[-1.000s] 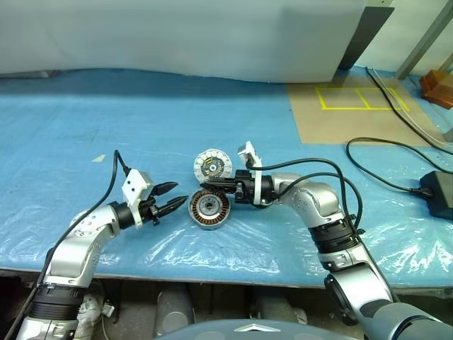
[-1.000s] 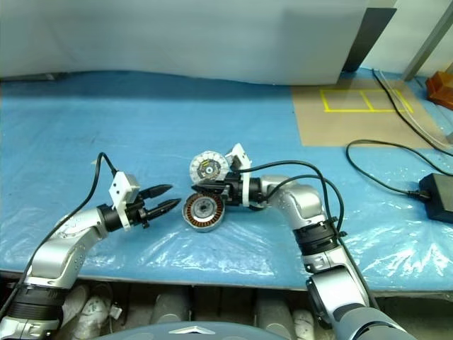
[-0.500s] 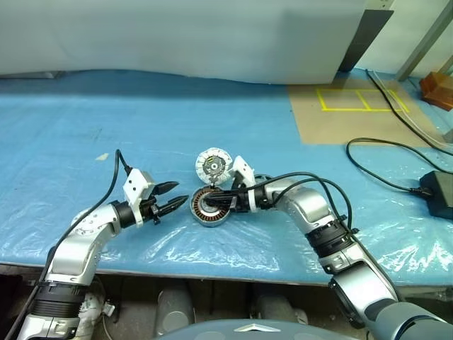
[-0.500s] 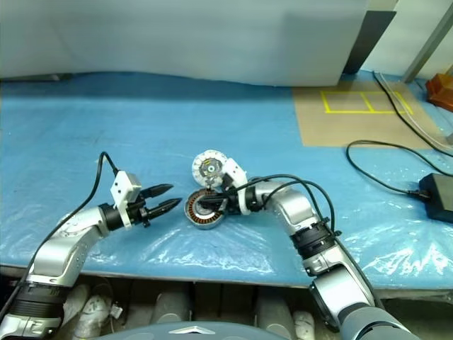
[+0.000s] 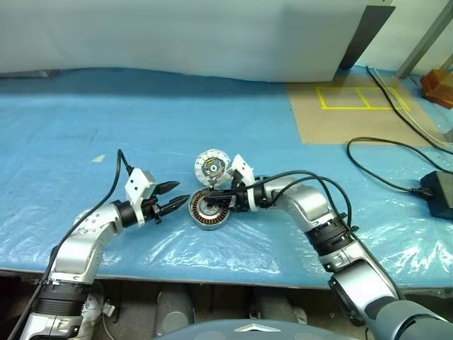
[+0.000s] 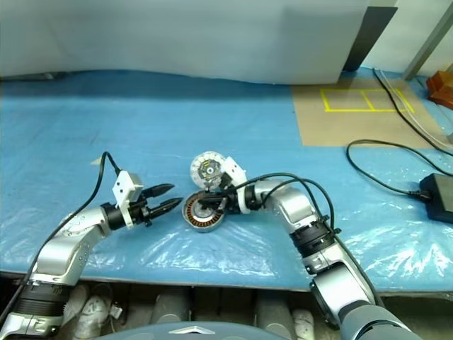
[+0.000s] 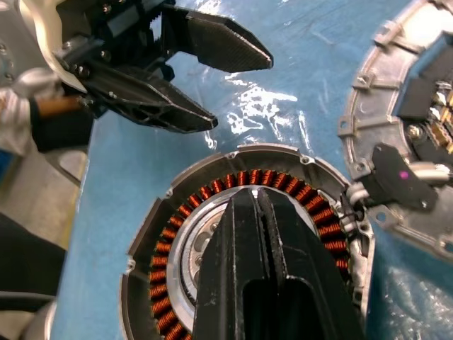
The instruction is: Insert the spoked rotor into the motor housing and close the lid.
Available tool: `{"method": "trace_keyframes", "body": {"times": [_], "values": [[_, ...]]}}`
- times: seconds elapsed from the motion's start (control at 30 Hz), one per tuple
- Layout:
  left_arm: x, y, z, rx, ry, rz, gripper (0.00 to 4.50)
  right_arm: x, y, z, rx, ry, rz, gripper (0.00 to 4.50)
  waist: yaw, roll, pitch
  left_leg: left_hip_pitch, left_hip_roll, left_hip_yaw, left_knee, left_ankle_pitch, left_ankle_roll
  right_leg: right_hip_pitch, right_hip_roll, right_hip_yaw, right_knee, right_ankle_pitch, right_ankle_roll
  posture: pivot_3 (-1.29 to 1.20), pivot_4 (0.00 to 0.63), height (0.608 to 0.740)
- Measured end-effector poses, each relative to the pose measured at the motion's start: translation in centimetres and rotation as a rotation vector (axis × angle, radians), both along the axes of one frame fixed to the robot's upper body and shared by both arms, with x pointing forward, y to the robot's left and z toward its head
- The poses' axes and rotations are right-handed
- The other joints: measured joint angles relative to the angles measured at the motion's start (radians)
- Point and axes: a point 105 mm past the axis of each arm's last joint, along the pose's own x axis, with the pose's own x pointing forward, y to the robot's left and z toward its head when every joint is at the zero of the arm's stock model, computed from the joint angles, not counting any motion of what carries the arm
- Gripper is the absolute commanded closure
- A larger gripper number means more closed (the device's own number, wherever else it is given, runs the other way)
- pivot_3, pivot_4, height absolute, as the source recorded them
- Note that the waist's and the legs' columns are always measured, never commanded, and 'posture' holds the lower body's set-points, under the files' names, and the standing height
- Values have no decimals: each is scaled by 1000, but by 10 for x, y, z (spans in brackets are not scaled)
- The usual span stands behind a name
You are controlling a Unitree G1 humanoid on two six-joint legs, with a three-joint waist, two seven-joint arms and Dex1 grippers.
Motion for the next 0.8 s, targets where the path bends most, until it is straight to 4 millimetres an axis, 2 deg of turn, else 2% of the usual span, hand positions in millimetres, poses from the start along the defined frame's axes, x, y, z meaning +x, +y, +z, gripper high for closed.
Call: {"method": "trace_keyframes", "body": {"times": [0.13, 0.3, 0.37, 0.47, 0.53, 0.7, 0.8], "values": [[0, 0, 0, 1, -4, 0, 1880, 4, -2, 0, 0, -8, -16, 4461, 1, 0, 0, 2, 0, 0, 1, 0, 0, 2, -1, 1, 0, -2, -4, 0, 150, 740], [2, -1, 0, 3, -9, 1, 1880, 7, -9, 3, 63, 40, -63, 4461, 2, 0, 0, 1, 0, 0, 1, 0, 0, 1, 0, 1, 0, -1, -1, 0, 150, 740], [3, -1, 2, 3, -14, 0, 1880, 3, -6, 13, 158, 92, -60, 4461, 1, 0, 0, -1, 0, 0, 1, 0, 0, -1, 0, 1, 1, 0, 0, 0, 150, 740], [5, -3, 4, -2, -22, -4, 1880, 0, -2, 41, 283, 80, -25, 4461, -1, 0, 0, -2, 0, 0, 0, 0, 0, -2, 1, 0, 0, 0, 0, 0, 150, 740], [5, -3, 4, -2, -24, -5, 1880, -1, 0, 47, 303, 66, -14, 4461, -1, 0, 0, -2, 0, 0, 0, 0, 0, -2, 1, 0, 0, 0, 0, 0, 150, 740], [5, -3, 3, -3, -20, -3, 1880, -8, 7, 39, 263, 78, 27, 4461, 0, 0, 0, -2, 0, 0, 1, 0, 0, -2, 0, 0, 1, 0, 0, 0, 150, 740], [4, -3, 1, -2, -15, -1, 1880, -10, 8, 17, 100, 43, 62, 4461, 0, 0, 0, -1, 0, 0, 1, 0, 0, -1, 0, 0, 1, 0, 0, 0, 150, 740]]}}
